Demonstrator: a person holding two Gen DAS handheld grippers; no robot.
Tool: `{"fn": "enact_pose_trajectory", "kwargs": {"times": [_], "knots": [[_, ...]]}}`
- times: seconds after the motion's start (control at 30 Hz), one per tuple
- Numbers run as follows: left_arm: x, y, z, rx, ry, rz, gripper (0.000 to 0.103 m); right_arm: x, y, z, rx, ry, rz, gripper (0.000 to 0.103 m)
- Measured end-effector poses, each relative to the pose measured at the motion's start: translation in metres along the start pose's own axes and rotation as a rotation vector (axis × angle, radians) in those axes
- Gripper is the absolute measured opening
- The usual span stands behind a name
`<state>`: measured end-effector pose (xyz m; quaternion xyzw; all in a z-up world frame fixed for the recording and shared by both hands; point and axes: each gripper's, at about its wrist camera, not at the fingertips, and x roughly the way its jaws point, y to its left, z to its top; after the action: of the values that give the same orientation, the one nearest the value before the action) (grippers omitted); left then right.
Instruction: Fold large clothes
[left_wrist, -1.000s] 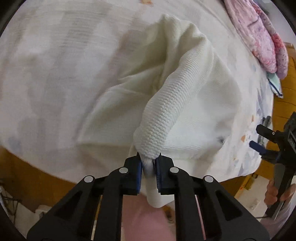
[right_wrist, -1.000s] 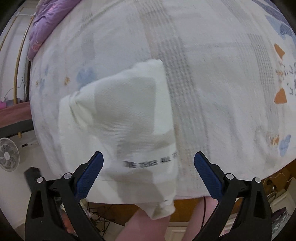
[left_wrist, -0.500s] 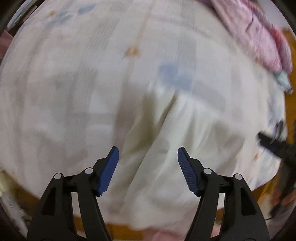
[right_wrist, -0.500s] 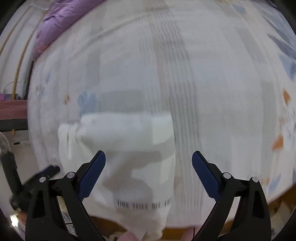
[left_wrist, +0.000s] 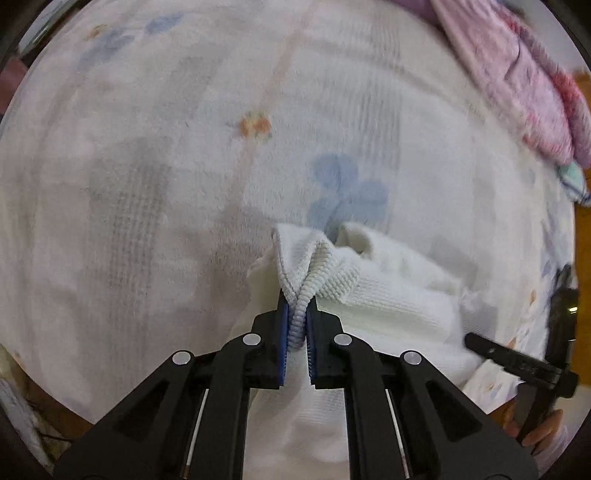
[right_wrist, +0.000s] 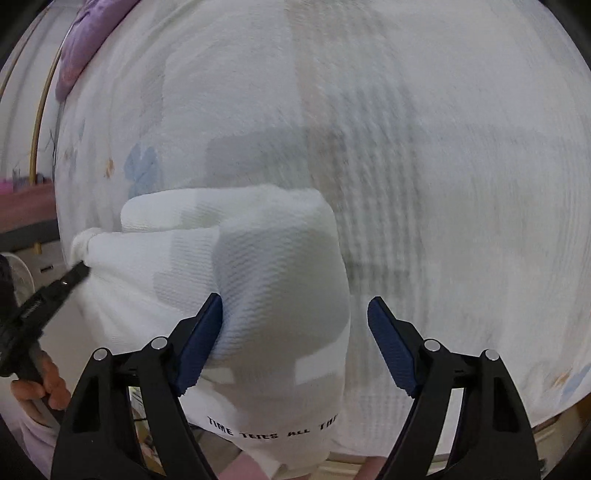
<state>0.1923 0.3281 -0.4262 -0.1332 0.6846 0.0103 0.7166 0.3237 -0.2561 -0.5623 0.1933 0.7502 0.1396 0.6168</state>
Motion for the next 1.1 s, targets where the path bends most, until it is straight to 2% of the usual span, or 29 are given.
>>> {"fn": "enact_pose_trajectory", "kwargs": {"times": [0.17,0.23,0.3,0.33,0.4,0.47,0.5,0.53,0.57,0.6,0.67,0.7,0.77,0.83,0.97,1.03,1.07,1.1], "knots": [[0.006,-0.018,0.018,0.020,0.009,0.064,0.009,-0.024,0.011,0.006,-0.047,-0.050,-0.088,0.080],[0.006,-0.028,0.016,0.029,0.002,0.079,0.009,-0.037,0.007,0.008,-0.040,-0.069,-0.083,0.082],[0.007,-0.030,0.014,0.036,-0.011,0.088,0.009,-0.039,-0.007,0.012,0.031,-0.051,-0.029,0.085],[0.008,-0.029,0.013,0.033,-0.012,0.091,0.009,-0.034,-0.020,0.016,0.109,-0.025,-0.002,0.087],[0.008,-0.028,0.012,0.025,-0.013,0.091,0.009,-0.023,-0.032,0.019,0.226,0.020,0.001,0.087],[0.008,-0.030,0.012,0.029,-0.015,0.096,0.009,-0.008,-0.032,0.022,0.286,0.072,0.082,0.087],[0.008,-0.030,0.012,0.034,-0.014,0.101,0.009,-0.004,-0.027,0.022,0.288,0.092,0.072,0.087],[0.008,-0.030,0.011,0.031,-0.014,0.100,0.010,-0.007,-0.018,0.021,0.275,0.088,-0.005,0.087],[0.008,-0.030,0.011,0.034,-0.015,0.102,0.010,-0.017,-0.005,0.020,0.229,0.042,-0.066,0.087],[0.008,-0.031,0.011,0.037,-0.015,0.105,0.010,-0.031,0.011,0.018,0.157,-0.022,-0.050,0.087],[0.008,-0.032,0.011,0.042,-0.016,0.110,0.011,-0.053,0.034,0.015,0.021,-0.108,0.106,0.087],[0.007,-0.032,0.011,0.043,-0.015,0.112,0.011,-0.061,0.046,0.014,-0.075,-0.119,0.188,0.087],[0.006,-0.031,0.012,0.044,-0.013,0.109,0.011,-0.061,0.065,0.014,-0.259,-0.088,0.219,0.087],[0.006,-0.032,0.012,0.050,-0.013,0.106,0.012,-0.046,0.084,0.015,-0.497,-0.013,0.189,0.087],[0.004,-0.031,0.010,0.071,-0.030,0.097,0.014,-0.001,0.089,0.012,-0.666,0.161,0.099,0.085],[0.005,-0.030,0.008,0.078,-0.037,0.096,0.018,0.013,0.102,-0.005,-0.805,0.157,-0.102,0.066],[0.005,-0.030,0.008,0.082,-0.042,0.095,0.018,0.014,0.111,-0.018,-0.876,0.134,-0.187,0.062],[0.004,-0.030,0.007,0.080,-0.044,0.094,0.018,0.013,0.113,-0.026,-0.889,0.124,-0.223,0.052]]}}
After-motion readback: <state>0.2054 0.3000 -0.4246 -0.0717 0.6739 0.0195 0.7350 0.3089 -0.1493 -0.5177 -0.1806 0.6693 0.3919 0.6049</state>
